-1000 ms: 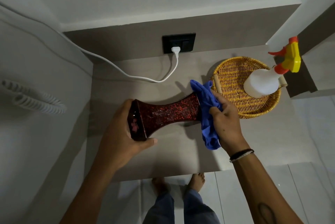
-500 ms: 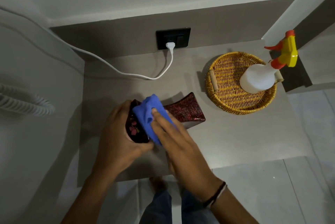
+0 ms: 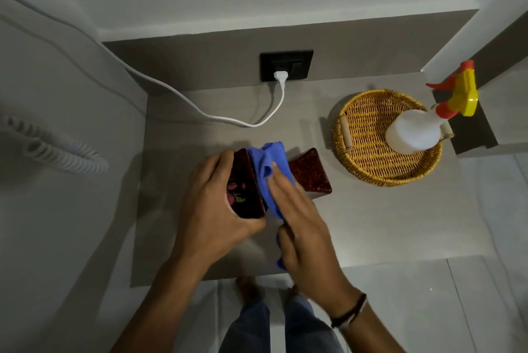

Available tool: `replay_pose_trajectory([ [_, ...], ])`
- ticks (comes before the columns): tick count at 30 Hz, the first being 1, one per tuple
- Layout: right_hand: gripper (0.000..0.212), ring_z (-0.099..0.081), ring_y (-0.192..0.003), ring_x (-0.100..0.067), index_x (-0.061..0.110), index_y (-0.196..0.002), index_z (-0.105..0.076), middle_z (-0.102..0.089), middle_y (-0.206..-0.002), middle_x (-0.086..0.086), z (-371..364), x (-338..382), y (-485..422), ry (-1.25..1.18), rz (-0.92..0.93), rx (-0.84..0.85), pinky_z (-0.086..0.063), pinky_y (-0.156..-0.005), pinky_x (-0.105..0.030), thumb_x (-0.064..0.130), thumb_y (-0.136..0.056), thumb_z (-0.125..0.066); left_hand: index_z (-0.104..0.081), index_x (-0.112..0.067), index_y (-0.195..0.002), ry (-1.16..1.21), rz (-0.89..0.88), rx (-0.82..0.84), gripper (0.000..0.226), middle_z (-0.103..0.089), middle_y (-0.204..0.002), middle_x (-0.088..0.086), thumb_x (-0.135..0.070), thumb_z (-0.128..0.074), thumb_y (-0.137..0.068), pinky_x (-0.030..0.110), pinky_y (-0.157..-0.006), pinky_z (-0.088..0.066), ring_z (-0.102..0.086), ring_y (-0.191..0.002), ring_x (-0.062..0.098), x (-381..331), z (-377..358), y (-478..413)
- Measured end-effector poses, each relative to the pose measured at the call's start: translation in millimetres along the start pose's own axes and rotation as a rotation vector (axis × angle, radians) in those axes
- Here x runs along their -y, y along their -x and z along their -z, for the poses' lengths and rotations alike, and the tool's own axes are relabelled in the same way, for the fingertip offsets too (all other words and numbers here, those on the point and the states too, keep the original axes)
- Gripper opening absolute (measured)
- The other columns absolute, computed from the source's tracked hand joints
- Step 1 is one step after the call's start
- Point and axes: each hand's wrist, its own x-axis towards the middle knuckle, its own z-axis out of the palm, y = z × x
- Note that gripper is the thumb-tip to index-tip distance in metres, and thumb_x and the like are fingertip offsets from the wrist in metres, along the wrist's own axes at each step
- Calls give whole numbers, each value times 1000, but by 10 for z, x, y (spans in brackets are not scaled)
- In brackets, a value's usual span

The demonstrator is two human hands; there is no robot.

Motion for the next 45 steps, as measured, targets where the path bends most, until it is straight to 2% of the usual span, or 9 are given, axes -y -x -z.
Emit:
replay_pose_trajectory([
  [5,75,-30,-159,-34,5,-157,-42,-34,-169,-11,350,-484,-150,173,-272,-11,-37,-124,-60,-22,-90,-59,-55,-12,-148,9,24,-34,109,-58,-137,3,-56,-76,-50,16,-93,-42,-60,-122,23,10,-12,31],
  [13,69,-19,-165,-31,8,-164,-34,-22,-177,-7,-6,-58,-106,117,144,54,-30,-131,-45,-1,-96,-44,-61,-15,-135,63,15,-6,94,-62,-125,-1,-53,-81,-52,36,-87,-56,-62,-113,23,119,5,5],
  [19,86,-35,-156,-44,8,-161,-40,-30,-172,-9,468,-817,-123,487,-145,28,-50,-115,-58,-21,-85,-70,-56,-15,-147,81,-7,-19,105,-56,-134,-1,-50,-83,-51,24,-92,-53,-61,-119,22,92,-38,9],
  [22,75,-46,-151,-33,5,-157,-46,-44,-165,-13,452,-796,-163,224,-218,-181,-43,-123,-51,-23,-88,-57,-61,-24,-137,180,15,-60,90,-59,-126,-4,-45,-84,-52,8,-84,-48,-62,-110,9,69,-63,-74],
  [26,70,-68,-116,-11,25,-154,-52,-67,-138,-2,441,-617,-148,-273,-611,-512,-58,-104,-39,-15,-99,-41,-68,-49,-122,548,166,-73,66,-76,-117,-10,-38,-90,-60,26,-88,-62,-74,-108,5,200,-40,-91],
  [31,68,-74,-115,-24,27,-140,-66,-76,-128,-5,400,-565,-152,-531,-755,-374,-60,-104,-48,-18,-97,-38,-47,-69,-145,651,420,-61,102,-68,-141,-19,-74,-93,-54,28,-99,-58,-67,-121,-7,252,-31,-51],
  [34,68,-75,-113,-19,31,-136,-67,-77,-125,1,429,-563,-264,-512,-763,-360,-61,-102,-44,-17,-98,-39,-29,-85,-141,616,355,100,111,-54,-145,-34,-79,-93,-51,31,-109,-54,-59,-129,-12,279,89,-6],
  [39,73,-75,-111,-2,40,-124,-70,-80,-110,25,560,-586,-482,-516,-694,-301,-63,-92,-21,-19,-97,-38,-8,-65,-162,341,113,268,148,-27,-172,-11,-62,-102,-48,51,-117,-49,-41,-154,14,344,118,89],
  [45,67,-61,-136,-23,16,-154,-53,-62,-148,0,548,-450,-422,-260,-499,-357,-52,-114,-52,-18,-96,-46,-39,-35,-159,177,33,56,115,-50,-148,-17,-51,-87,-56,-1,-103,-31,-46,-133,-15,306,-5,44],
])
